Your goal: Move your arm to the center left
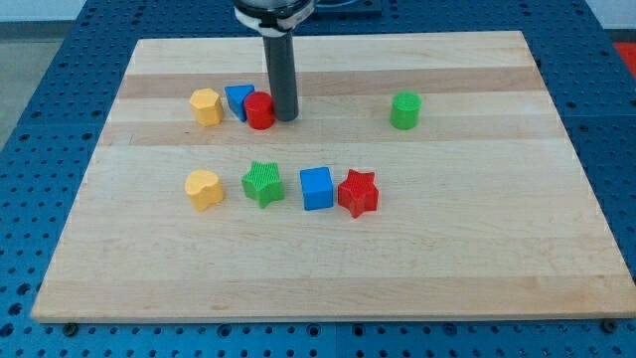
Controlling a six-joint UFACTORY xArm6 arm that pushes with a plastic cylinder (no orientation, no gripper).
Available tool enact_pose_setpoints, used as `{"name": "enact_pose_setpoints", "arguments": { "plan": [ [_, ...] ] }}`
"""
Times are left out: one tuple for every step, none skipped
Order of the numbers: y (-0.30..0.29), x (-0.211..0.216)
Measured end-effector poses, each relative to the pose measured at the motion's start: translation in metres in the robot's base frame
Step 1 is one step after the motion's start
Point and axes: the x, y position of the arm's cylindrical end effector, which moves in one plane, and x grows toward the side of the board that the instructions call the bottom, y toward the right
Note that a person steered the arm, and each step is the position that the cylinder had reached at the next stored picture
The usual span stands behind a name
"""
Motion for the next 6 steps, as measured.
{"name": "enact_pose_setpoints", "arguments": {
  "plan": [
    [-0.022,0.009],
    [-0.046,0.01],
    [-0.059,0.017],
    [-0.082,0.043],
    [-0.134,0.046],
    [-0.183,0.029]
  ]
}}
